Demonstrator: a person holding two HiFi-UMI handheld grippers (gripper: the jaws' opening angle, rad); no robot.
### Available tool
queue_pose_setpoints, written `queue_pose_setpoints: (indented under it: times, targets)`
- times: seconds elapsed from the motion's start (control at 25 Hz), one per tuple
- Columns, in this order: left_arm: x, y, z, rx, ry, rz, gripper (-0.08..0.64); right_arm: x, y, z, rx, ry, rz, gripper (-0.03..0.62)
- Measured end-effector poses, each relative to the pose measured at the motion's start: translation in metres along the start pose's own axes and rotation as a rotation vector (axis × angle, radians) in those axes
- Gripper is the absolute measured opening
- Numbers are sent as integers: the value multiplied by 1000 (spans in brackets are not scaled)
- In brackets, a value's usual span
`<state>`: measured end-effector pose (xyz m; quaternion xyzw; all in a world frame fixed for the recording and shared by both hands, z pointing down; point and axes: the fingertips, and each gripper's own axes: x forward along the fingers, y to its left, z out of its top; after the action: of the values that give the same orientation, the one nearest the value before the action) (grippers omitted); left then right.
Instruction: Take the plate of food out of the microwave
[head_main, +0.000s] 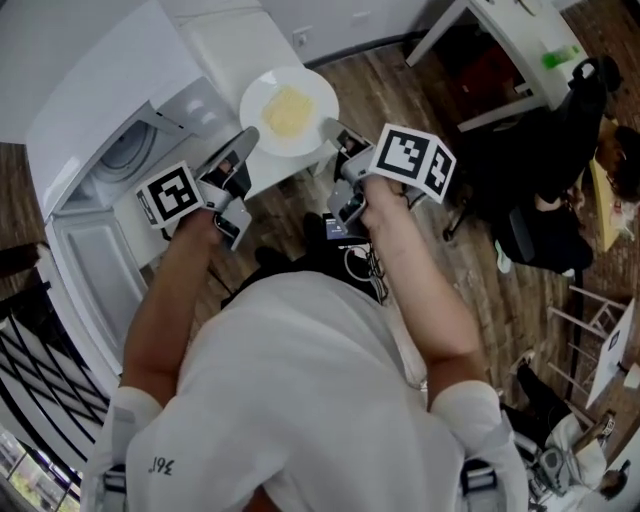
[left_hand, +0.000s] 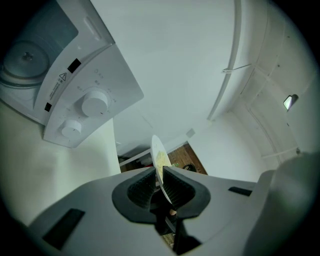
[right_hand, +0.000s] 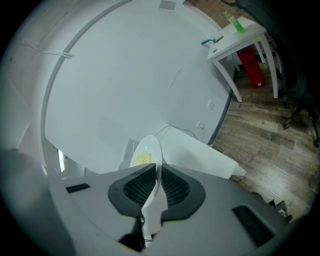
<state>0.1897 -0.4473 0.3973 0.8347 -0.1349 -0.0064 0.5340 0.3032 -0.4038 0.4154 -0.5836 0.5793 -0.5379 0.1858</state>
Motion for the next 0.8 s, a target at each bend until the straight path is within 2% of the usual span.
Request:
queue_pose_setpoints:
  times: [0.16,0.24,0.36,0.48,0.56,0.68,0.8]
  targets:
    - [21,-9,1,34,17,-4,48,-4,-7,18,9,1,2,35]
    - [32,-16,0,25,19,-21,48,-6,-12,25,16,2,-2,35]
    - [34,-9,-2,36,28,7,48,-5,-17,26,18,1,-9,35]
    - [39,-14,-4,15,24,-36,48,-3,-21,26,19,0,-15,35]
    - [40,-11,-5,23,28,-24,48,-3,-24,26,19,-1,-18,35]
    - [42,-14,-5,22,30,-51,48,-4,-25,26,16,-6,-23,35]
    - [39,-5,-4,55,40,-7,48,-3,-25,26,13,-10,-28,35]
